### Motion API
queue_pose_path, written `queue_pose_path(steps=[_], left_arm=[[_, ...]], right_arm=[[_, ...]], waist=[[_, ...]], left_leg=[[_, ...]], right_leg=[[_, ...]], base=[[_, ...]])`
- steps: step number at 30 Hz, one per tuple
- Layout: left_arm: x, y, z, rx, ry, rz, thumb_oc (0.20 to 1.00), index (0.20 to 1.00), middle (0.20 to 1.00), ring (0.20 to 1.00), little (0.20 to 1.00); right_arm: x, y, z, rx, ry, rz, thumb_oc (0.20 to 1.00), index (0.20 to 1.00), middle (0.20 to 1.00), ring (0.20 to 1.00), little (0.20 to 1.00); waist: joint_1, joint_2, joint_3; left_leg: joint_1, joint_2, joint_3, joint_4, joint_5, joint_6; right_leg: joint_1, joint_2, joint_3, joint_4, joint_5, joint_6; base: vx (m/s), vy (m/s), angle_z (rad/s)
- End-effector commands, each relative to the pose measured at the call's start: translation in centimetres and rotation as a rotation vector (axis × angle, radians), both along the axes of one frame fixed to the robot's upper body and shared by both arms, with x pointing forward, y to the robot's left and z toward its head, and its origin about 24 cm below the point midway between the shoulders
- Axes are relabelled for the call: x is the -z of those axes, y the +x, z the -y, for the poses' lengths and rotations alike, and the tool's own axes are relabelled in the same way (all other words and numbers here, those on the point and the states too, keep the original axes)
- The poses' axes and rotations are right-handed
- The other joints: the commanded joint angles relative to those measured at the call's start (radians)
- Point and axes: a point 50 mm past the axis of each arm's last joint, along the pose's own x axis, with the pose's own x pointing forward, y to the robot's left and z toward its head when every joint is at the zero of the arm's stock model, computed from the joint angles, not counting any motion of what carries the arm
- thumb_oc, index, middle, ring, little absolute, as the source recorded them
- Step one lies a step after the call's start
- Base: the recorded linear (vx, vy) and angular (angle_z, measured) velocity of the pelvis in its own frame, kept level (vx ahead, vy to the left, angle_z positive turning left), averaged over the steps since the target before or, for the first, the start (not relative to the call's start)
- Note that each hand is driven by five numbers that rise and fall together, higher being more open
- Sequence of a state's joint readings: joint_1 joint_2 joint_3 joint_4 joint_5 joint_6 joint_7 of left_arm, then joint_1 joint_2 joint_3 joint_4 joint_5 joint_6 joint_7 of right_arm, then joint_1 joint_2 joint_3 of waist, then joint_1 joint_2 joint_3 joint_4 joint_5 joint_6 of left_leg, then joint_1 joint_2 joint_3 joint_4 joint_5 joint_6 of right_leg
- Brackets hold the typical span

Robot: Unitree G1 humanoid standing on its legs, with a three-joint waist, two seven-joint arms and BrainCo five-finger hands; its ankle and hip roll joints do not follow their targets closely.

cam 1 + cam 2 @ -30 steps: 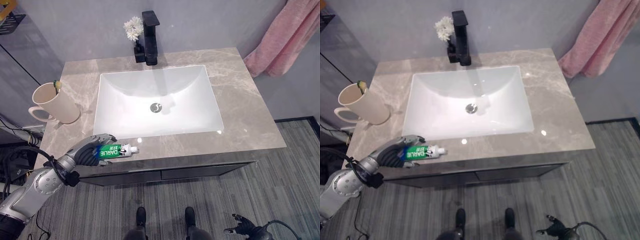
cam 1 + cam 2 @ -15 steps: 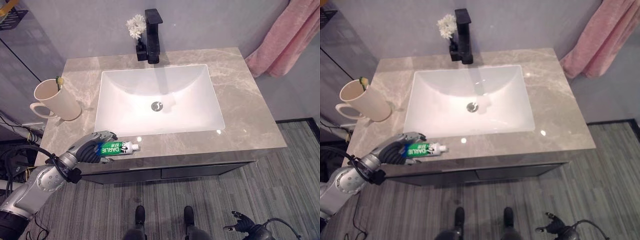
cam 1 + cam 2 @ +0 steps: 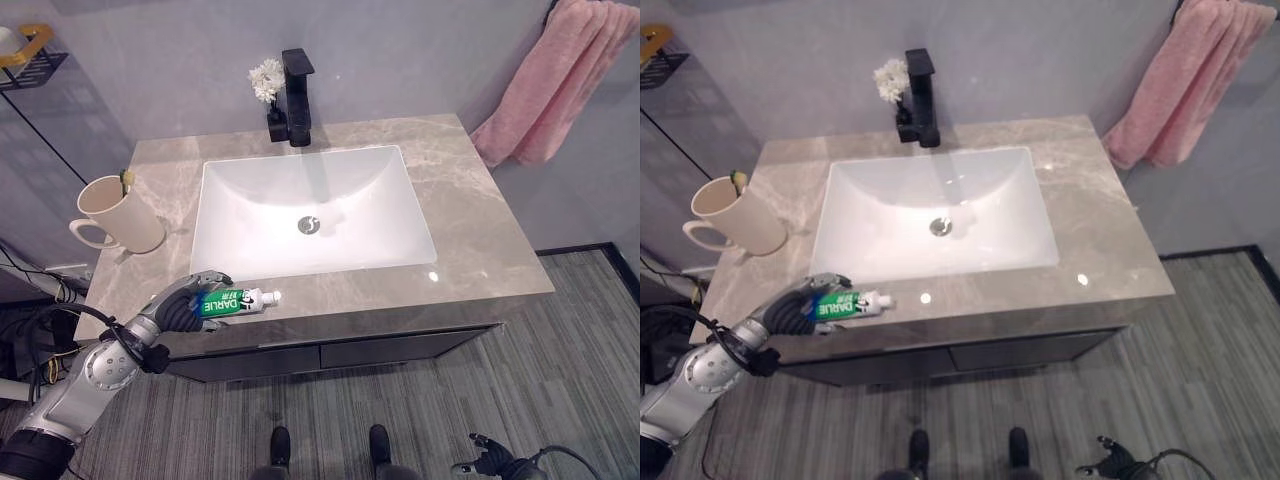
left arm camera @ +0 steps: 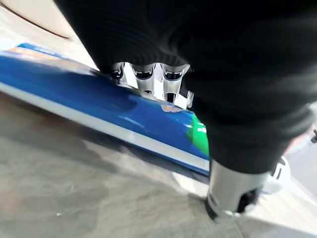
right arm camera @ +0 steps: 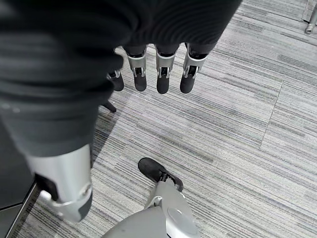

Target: Put brush and paste in cup on sink, flatten towel.

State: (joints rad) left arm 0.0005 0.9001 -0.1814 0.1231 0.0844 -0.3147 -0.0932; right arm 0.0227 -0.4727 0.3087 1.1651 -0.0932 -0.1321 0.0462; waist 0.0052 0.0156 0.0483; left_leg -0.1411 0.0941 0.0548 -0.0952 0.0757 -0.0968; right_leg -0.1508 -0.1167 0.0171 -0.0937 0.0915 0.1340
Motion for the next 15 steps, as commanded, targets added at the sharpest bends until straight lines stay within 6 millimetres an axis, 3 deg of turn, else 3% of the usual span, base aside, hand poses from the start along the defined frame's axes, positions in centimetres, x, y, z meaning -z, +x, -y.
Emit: queue_pose_path(steps=[1, 6, 15], left_arm=[[4.69, -1.71, 0.80, -0.008, -0.017, -0.219, 0.730, 0.730, 0.730, 0.730, 0.730], [4.79, -1.57, 0.86, -0.015, -0.032, -0.225, 0.624, 0.624, 0.624, 0.624, 0.624], [5.12, -1.64, 0.99, -0.044, -0.125, -0.245, 0.583, 0.583, 0.583, 0.583, 0.583]], right_arm=[[-0.34, 0.53, 0.42, -0.034, -0.027, 0.008, 1.000, 1.000, 1.000, 1.000, 1.000], [-0.08, 0.00, 0.24, -0.029, -0.018, -0.013, 1.000, 1.000, 1.000, 1.000, 1.000], [0.02, -0.40, 0.33, -0.028, -0.020, -0.028, 1.000, 1.000, 1.000, 1.000, 1.000]], waist=[[-0.029, -0.046, 0.013], [-0.032, -0.046, 0.006], [-0.035, -0.046, 0.000]], left_leg=[[0.028, 0.035, 0.007, 0.008, -0.041, -0.017], [0.029, 0.034, 0.009, 0.008, -0.042, -0.017], [0.029, 0.033, 0.012, 0.008, -0.041, -0.018]], right_leg=[[-0.032, -0.086, -0.012, 0.006, 0.037, 0.088], [-0.030, -0.087, -0.013, 0.006, 0.038, 0.087], [-0.028, -0.088, -0.014, 0.006, 0.038, 0.086]], base=[[0.00, 0.000, 0.00], [0.00, 0.000, 0.00], [0.00, 0.000, 0.00]])
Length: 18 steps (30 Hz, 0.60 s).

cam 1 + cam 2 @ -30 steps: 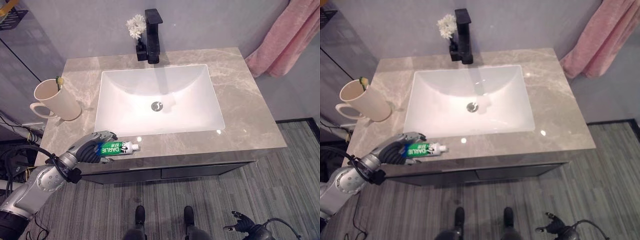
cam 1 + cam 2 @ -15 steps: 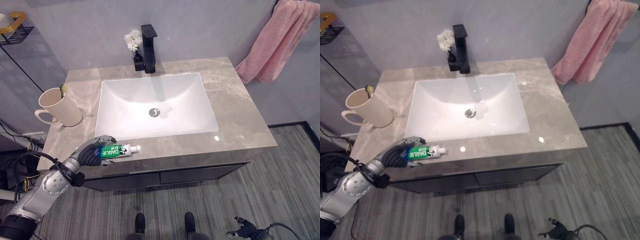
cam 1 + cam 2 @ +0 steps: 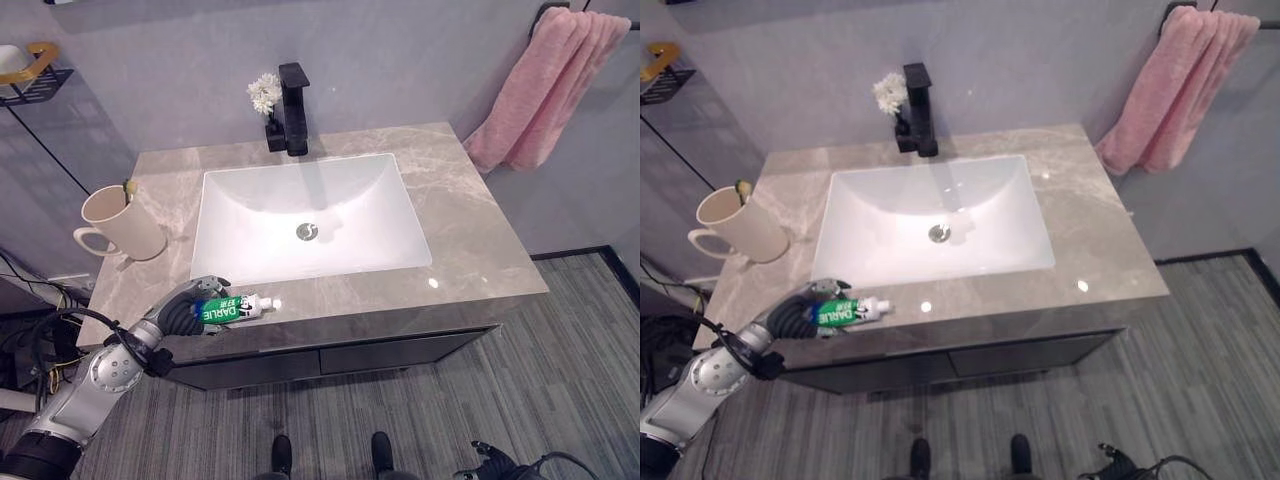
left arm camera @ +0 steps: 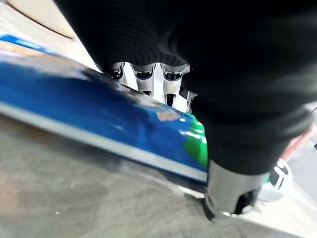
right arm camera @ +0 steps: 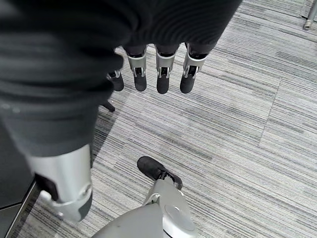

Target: Put brush and paste in cup on sink, flatten towel.

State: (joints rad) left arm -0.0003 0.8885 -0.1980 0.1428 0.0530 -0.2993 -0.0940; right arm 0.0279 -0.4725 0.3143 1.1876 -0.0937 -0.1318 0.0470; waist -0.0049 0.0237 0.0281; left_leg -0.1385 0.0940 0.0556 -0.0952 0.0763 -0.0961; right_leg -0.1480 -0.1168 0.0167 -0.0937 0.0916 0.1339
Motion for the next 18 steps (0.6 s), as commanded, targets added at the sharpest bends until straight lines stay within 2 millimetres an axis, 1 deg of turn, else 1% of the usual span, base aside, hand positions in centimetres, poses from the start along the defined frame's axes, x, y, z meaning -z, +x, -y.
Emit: queue_pose_path(steps=[1, 3, 4, 6, 7, 9, 10, 11, 12, 13, 14, 18], left_arm=[[4.52, -1.59, 0.99, -0.030, -0.114, -0.217, 0.642, 0.642, 0.642, 0.642, 0.642], [4.41, -1.53, 1.01, -0.029, -0.112, -0.212, 0.642, 0.642, 0.642, 0.642, 0.642], [4.37, -1.54, 1.02, -0.025, -0.107, -0.211, 0.730, 0.730, 0.730, 0.730, 0.730], [4.32, -1.51, 0.93, -0.031, -0.104, -0.207, 0.724, 0.724, 0.724, 0.724, 0.724], [4.35, -1.50, 0.88, -0.032, -0.101, -0.207, 0.658, 0.658, 0.658, 0.658, 0.658], [4.35, -1.50, 0.89, -0.032, -0.101, -0.206, 0.633, 0.633, 0.633, 0.633, 0.633], [4.44, -1.47, 0.80, -0.038, -0.097, -0.209, 0.492, 0.492, 0.492, 0.492, 0.492], [4.45, -1.42, 0.78, -0.039, -0.090, -0.208, 0.467, 0.467, 0.467, 0.467, 0.467], [4.43, -1.38, 0.77, -0.037, -0.081, -0.206, 0.373, 0.373, 0.373, 0.373, 0.373], [4.43, -1.36, 0.73, -0.035, -0.069, -0.207, 0.338, 0.338, 0.338, 0.338, 0.338], [4.38, -1.33, 0.71, -0.034, -0.064, -0.205, 0.200, 0.200, 0.200, 0.200, 0.200], [4.45, -1.24, 0.57, -0.026, -0.009, -0.205, 0.200, 0.200, 0.200, 0.200, 0.200]], right_arm=[[-0.16, 0.29, 0.16, -0.036, -0.013, -0.003, 1.000, 1.000, 1.000, 1.000, 1.000], [-0.16, 0.30, 0.14, -0.037, -0.014, -0.002, 1.000, 1.000, 1.000, 1.000, 1.000], [-0.15, 0.29, 0.12, -0.038, -0.013, -0.002, 1.000, 1.000, 1.000, 1.000, 1.000], [-0.10, 0.26, 0.03, -0.041, -0.011, -0.007, 1.000, 1.000, 1.000, 1.000, 1.000], [-0.09, 0.27, 0.02, -0.042, -0.011, -0.007, 1.000, 1.000, 1.000, 1.000, 1.000], [-0.09, 0.28, 0.02, -0.042, -0.011, -0.007, 1.000, 1.000, 1.000, 1.000, 1.000], [-0.08, 0.34, -0.05, -0.043, -0.009, -0.006, 1.000, 1.000, 1.000, 1.000, 1.000], [-0.08, 0.40, -0.11, -0.045, -0.006, -0.004, 1.000, 1.000, 1.000, 1.000, 1.000], [-0.09, 0.42, -0.11, -0.046, -0.007, -0.005, 1.000, 1.000, 1.000, 1.000, 1.000], [-0.10, 0.44, -0.07, -0.044, -0.007, -0.005, 1.000, 1.000, 1.000, 1.000, 1.000], [-0.12, 0.47, -0.05, -0.044, -0.008, -0.004, 1.000, 1.000, 1.000, 1.000, 1.000], [-0.18, 0.64, -0.05, -0.046, -0.008, 0.000, 1.000, 1.000, 1.000, 1.000, 1.000]], waist=[[-0.026, -0.053, 0.019], [-0.026, -0.053, 0.017], [-0.026, -0.053, 0.017], [-0.026, -0.052, 0.015], [-0.026, -0.051, 0.015], [-0.027, -0.051, 0.014], [-0.027, -0.051, 0.014], [-0.027, -0.050, 0.015], [-0.027, -0.051, 0.015], [-0.027, -0.051, 0.016], [-0.027, -0.051, 0.015], [-0.028, -0.052, 0.017]], left_leg=[[0.026, 0.033, 0.010, 0.008, -0.041, -0.019], [0.025, 0.033, 0.010, 0.008, -0.040, -0.019], [0.024, 0.033, 0.009, 0.008, -0.040, -0.019], [0.023, 0.033, 0.010, 0.008, -0.039, -0.020], [0.022, 0.033, 0.010, 0.008, -0.038, -0.020], [0.021, 0.033, 0.010, 0.008, -0.038, -0.020], [0.019, 0.033, 0.009, 0.008, -0.036, -0.020], [0.019, 0.033, 0.010, 0.008, -0.036, -0.020], [0.018, 0.033, 0.010, 0.008, -0.035, -0.020], [0.015, 0.033, 0.010, 0.008, -0.035, -0.020], [0.013, 0.034, 0.010, 0.008, -0.034, -0.020], [0.000, 0.034, 0.009, 0.008, -0.031, -0.021]], right_leg=[[-0.031, -0.087, -0.015, 0.006, 0.037, 0.086], [-0.031, -0.087, -0.016, 0.006, 0.037, 0.086], [-0.032, -0.087, -0.016, 0.006, 0.037, 0.086], [-0.034, -0.087, -0.017, 0.006, 0.037, 0.086], [-0.034, -0.087, -0.018, 0.006, 0.038, 0.086], [-0.035, -0.087, -0.018, 0.006, 0.038, 0.086], [-0.036, -0.087, -0.017, 0.006, 0.038, 0.086], [-0.036, -0.087, -0.018, 0.006, 0.038, 0.086], [-0.037, -0.088, -0.019, 0.006, 0.038, 0.086], [-0.039, -0.088, -0.019, 0.006, 0.039, 0.085], [-0.041, -0.089, -0.018, 0.006, 0.039, 0.086], [-0.053, -0.086, -0.018, 0.006, 0.041, 0.085]], base=[[0.00, 0.000, 0.00], [0.00, 0.000, 0.00], [0.00, 0.000, 0.00], [0.00, 0.000, 0.00], [0.00, 0.000, 0.00], [0.00, 0.000, 0.00], [0.00, 0.000, 0.00], [0.00, 0.000, 0.00], [0.00, 0.000, 0.00], [0.00, 0.000, 0.00], [0.00, 0.000, 0.00], [0.00, 0.000, 0.00]])
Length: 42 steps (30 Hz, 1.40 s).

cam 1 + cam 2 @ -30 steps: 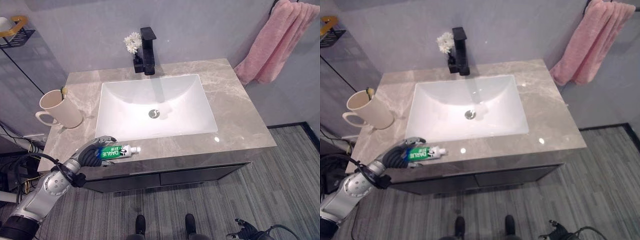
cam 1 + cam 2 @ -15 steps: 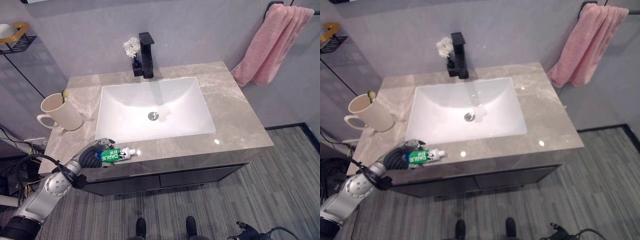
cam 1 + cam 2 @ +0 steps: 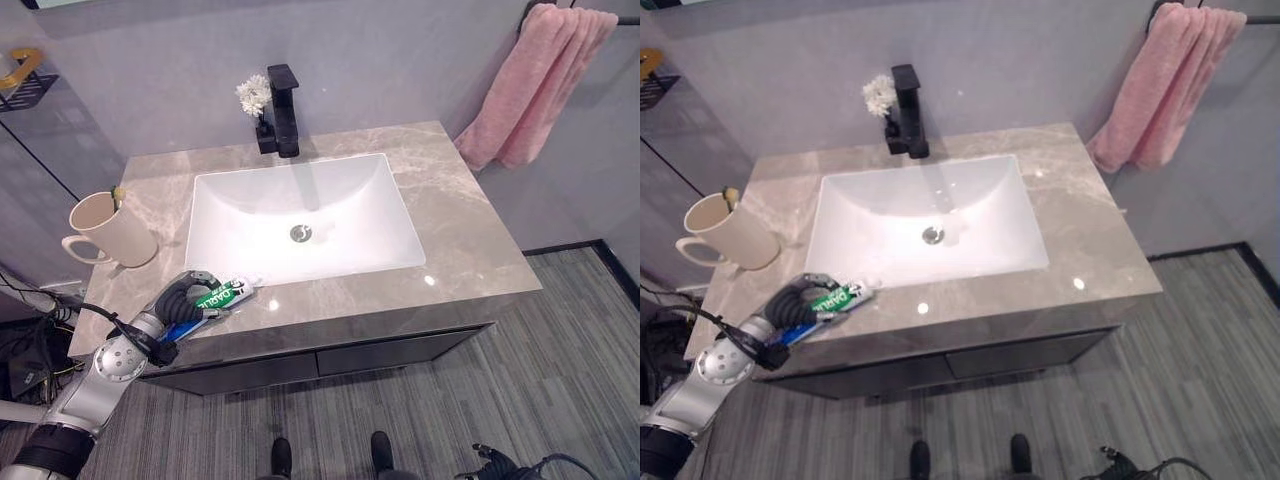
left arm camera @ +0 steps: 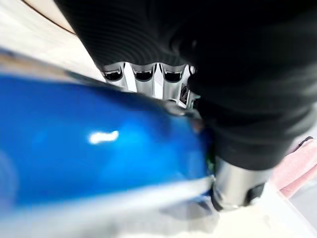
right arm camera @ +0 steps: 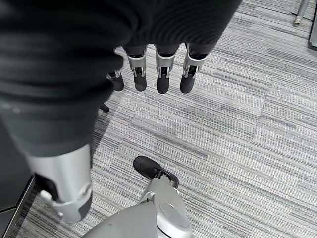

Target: Put brush and paste in cup on sink, flatten towel.

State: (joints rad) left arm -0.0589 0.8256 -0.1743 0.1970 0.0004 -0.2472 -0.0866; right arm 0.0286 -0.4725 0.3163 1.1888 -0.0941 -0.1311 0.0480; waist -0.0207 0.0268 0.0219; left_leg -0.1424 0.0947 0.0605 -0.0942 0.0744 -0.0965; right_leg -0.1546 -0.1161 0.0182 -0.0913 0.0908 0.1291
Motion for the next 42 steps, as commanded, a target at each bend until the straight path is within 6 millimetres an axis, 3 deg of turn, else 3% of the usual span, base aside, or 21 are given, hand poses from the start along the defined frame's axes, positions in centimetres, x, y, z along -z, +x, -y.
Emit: queue_pose_path(steps=[1, 15, 20, 28, 33, 42], left_arm=[[4.5, -2.5, 1.0, 0.084, 0.091, -0.215, 0.200, 0.200, 0.200, 0.200, 0.200], [5.7, -2.8, 2.6, 0.251, 0.292, -0.269, 0.200, 0.200, 0.200, 0.200, 0.200], [5.8, -2.8, 2.4, 0.232, 0.328, -0.239, 0.200, 0.200, 0.200, 0.200, 0.200], [3.6, -1.7, 2.3, 0.186, 0.383, -0.063, 0.200, 0.200, 0.200, 0.200, 0.200], [0.5, -0.7, 2.0, 0.135, 0.402, 0.104, 0.200, 0.200, 0.200, 0.200, 0.200], [-1.9, -0.7, 0.9, 0.058, 0.434, 0.224, 0.200, 0.200, 0.200, 0.200, 0.200]], right_arm=[[-0.2, 0.7, 0.0, -0.044, -0.009, 0.003, 1.000, 1.000, 1.000, 1.000, 1.000], [-0.4, 1.4, 0.0, -0.046, -0.019, 0.030, 1.000, 1.000, 1.000, 1.000, 1.000], [-0.3, 0.9, 0.3, 0.016, -0.029, 0.042, 1.000, 1.000, 1.000, 1.000, 1.000], [0.2, -1.3, 0.8, 0.121, -0.059, -0.007, 1.000, 1.000, 1.000, 1.000, 1.000], [0.3, -2.4, 1.3, 0.249, -0.064, -0.019, 1.000, 1.000, 1.000, 1.000, 1.000], [0.2, -2.7, 1.8, 0.343, -0.057, 0.011, 1.000, 1.000, 1.000, 1.000, 1.000]], waist=[[-0.012, -0.056, 0.023], [-0.015, -0.063, 0.025], [-0.013, -0.065, 0.024], [-0.008, -0.057, 0.007], [-0.008, -0.050, -0.011], [-0.010, -0.046, -0.029]], left_leg=[[0.001, 0.034, 0.004, 0.007, -0.028, -0.021], [-0.005, 0.039, 0.011, 0.007, -0.031, -0.022], [0.012, 0.042, 0.014, 0.007, -0.037, -0.023], [0.075, 0.049, 0.017, 0.007, -0.053, -0.027], [0.103, 0.053, 0.021, 0.007, -0.061, -0.030], [0.131, 0.054, 0.034, 0.007, -0.069, -0.029]], right_leg=[[-0.050, -0.086, -0.019, 0.004, 0.042, 0.090], [-0.065, -0.082, -0.015, 0.004, 0.040, 0.089], [-0.050, -0.080, -0.013, 0.004, 0.032, 0.087], [0.014, -0.079, -0.016, 0.004, 0.011, 0.083], [0.043, -0.078, -0.021, 0.004, 0.002, 0.079], [0.063, -0.076, -0.013, 0.004, -0.003, 0.076]], base=[[0.00, 0.000, 0.00], [0.00, 0.000, 0.00], [0.01, -0.004, 0.00], [0.01, -0.008, 0.00], [0.00, -0.014, 0.00], [0.00, -0.004, -0.02]])
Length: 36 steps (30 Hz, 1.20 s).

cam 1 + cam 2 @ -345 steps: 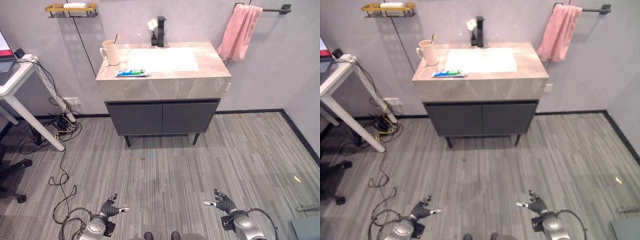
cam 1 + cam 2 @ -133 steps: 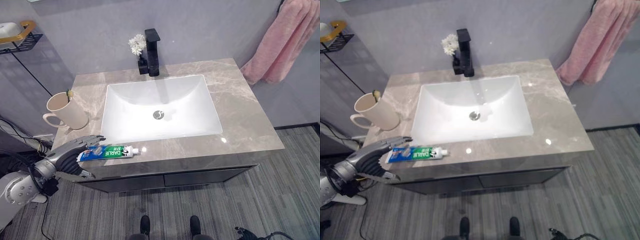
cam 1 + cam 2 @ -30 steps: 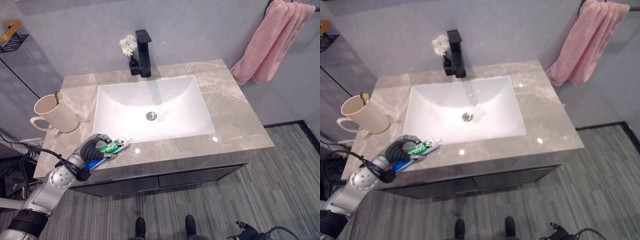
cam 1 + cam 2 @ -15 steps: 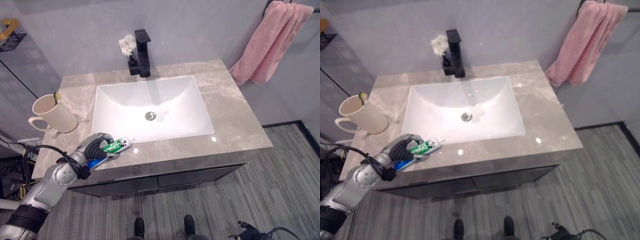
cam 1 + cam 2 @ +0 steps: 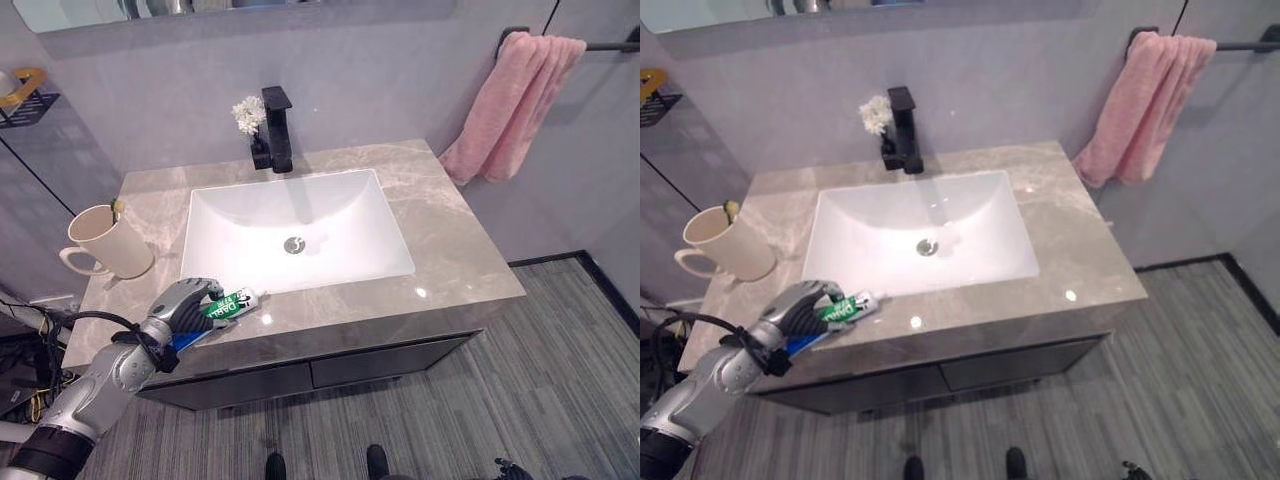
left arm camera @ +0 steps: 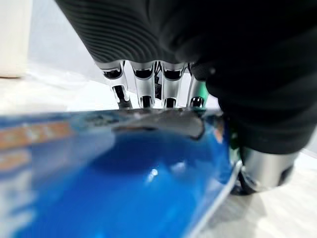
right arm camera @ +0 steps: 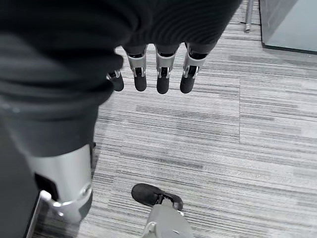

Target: Put brush and paste in cup on sink, flatten towel.

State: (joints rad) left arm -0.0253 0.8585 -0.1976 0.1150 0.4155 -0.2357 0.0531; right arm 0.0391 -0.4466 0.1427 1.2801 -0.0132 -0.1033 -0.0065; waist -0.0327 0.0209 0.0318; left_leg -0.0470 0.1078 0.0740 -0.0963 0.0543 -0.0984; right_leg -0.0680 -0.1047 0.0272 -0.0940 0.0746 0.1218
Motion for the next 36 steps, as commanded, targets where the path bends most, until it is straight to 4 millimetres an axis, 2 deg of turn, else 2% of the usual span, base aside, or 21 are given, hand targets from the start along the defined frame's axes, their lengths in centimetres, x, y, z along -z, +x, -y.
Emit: queue_pose_path(steps=[1, 7, 9, 27, 36], left_arm=[[-2.1, 0.0, -0.5, -0.004, 0.030, 0.122, 0.200, 0.200, 0.200, 0.200, 0.200], [-3.7, 0.0, -1.4, -0.039, 0.090, 0.224, 0.200, 0.200, 0.200, 0.200, 0.200], [-3.7, 0.0, -1.8, -0.056, 0.098, 0.236, 0.200, 0.200, 0.200, 0.200, 0.200], [-6.0, 0.5, -2.0, -0.057, 0.208, 0.403, 0.200, 0.200, 0.200, 0.200, 0.200], [-7.3, 0.7, -2.6, -0.071, 0.282, 0.492, 0.200, 0.200, 0.200, 0.200, 0.200]], right_arm=[[0.0, -0.5, 0.3, 0.065, -0.026, 0.002, 1.000, 1.000, 1.000, 1.000, 1.000], [0.0, -0.6, 0.3, 0.075, -0.034, 0.008, 1.000, 1.000, 1.000, 1.000, 1.000], [0.1, -0.6, 0.1, 0.076, -0.032, 0.012, 1.000, 1.000, 1.000, 1.000, 1.000], [0.0, -0.4, 0.2, 0.079, -0.079, 0.044, 1.000, 1.000, 1.000, 1.000, 1.000], [-1.1, 0.8, 1.5, 0.128, -0.159, 0.140, 1.000, 1.000, 1.000, 1.000, 1.000]], waist=[[0.000, -0.040, -0.043], [-0.004, -0.041, -0.054], [-0.006, -0.042, -0.056], [-0.013, -0.049, -0.068], [-0.022, -0.052, -0.075]], left_leg=[[0.041, 0.040, 0.024, 0.009, -0.050, -0.027], [0.062, 0.037, 0.036, 0.009, -0.057, -0.025], [0.066, 0.037, 0.038, 0.009, -0.059, -0.024], [0.088, 0.033, 0.052, 0.009, -0.068, -0.021], [0.097, 0.034, 0.059, 0.009, -0.072, -0.021]], right_leg=[[-0.020, -0.087, -0.019, 0.007, 0.013, 0.083], [-0.010, -0.089, -0.011, 0.007, 0.015, 0.083], [-0.007, -0.089, -0.011, 0.007, 0.015, 0.083], [0.003, -0.091, -0.001, 0.007, 0.016, 0.084], [0.007, -0.091, 0.005, 0.007, 0.015, 0.086]], base=[[0.00, -0.005, -0.09], [0.00, -0.001, -0.07], [0.00, 0.000, 0.00], [0.00, 0.000, -0.02], [0.00, 0.001, -0.02]])
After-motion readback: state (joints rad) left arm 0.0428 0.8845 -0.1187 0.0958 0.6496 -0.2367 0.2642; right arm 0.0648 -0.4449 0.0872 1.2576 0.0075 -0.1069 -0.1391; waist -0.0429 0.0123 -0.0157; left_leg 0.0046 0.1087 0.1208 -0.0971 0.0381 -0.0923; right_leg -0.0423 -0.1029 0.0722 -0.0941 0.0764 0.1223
